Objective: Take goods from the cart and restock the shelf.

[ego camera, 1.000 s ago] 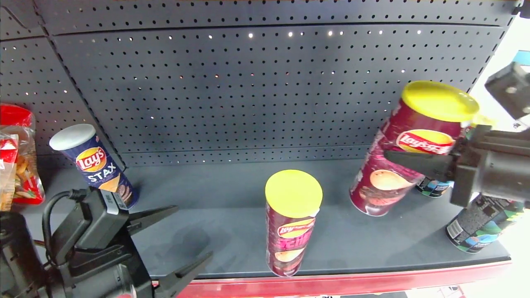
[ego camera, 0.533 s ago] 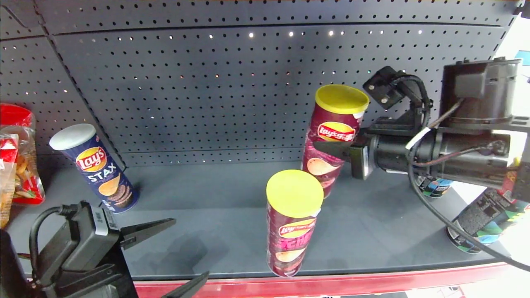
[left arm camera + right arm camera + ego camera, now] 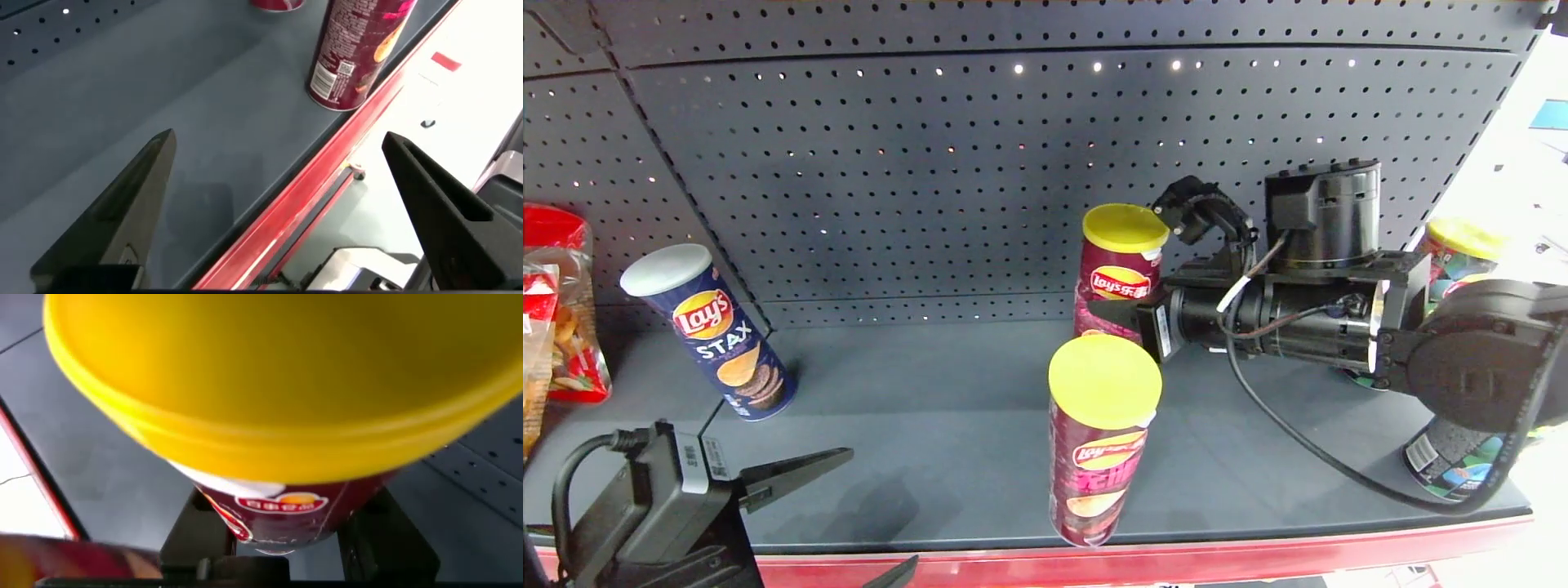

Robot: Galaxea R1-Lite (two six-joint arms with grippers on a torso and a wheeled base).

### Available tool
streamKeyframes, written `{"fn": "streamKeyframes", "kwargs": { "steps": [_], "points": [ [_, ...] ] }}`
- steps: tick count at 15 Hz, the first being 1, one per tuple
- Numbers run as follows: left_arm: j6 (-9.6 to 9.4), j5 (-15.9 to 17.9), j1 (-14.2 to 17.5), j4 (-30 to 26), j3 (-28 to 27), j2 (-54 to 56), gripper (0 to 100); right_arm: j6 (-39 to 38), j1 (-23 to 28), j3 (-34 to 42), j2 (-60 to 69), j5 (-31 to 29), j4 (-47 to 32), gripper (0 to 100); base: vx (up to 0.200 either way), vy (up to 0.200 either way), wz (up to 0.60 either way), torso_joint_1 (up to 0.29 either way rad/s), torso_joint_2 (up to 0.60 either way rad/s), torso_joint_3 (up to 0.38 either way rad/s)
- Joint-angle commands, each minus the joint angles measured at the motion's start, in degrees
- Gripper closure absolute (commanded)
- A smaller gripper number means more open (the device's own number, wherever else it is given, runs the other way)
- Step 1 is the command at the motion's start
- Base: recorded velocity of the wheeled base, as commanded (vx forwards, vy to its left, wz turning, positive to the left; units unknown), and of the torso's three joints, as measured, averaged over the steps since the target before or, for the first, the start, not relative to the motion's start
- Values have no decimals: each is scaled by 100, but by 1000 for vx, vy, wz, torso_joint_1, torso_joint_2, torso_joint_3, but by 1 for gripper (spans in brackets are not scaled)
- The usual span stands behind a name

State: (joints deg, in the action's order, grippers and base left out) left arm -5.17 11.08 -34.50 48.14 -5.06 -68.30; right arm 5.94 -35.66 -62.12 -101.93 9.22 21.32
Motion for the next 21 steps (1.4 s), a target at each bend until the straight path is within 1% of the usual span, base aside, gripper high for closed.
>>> {"fn": "streamKeyframes", "kwargs": {
  "steps": [1, 13, 16, 21],
  "points": [
    [-2, -1, 13, 2, 5, 10, 0, -5, 6, -160, -249, 1, 4, 100, 0, 0, 0, 0, 0, 0],
    [-2, -1, 13, -6, 5, 1, 0, 13, 200, -248, -495, -8, 21, 100, 0, 0, 0, 0, 0, 0],
    [-2, -1, 13, -6, 5, 1, 0, 13, 208, -239, -574, -25, 346, 100, 0, 0, 0, 0, 0, 0],
    [-2, -1, 13, -6, 5, 1, 0, 13, 200, -151, -565, -25, 364, 100, 0, 0, 0, 0, 0, 0]
  ]
}}
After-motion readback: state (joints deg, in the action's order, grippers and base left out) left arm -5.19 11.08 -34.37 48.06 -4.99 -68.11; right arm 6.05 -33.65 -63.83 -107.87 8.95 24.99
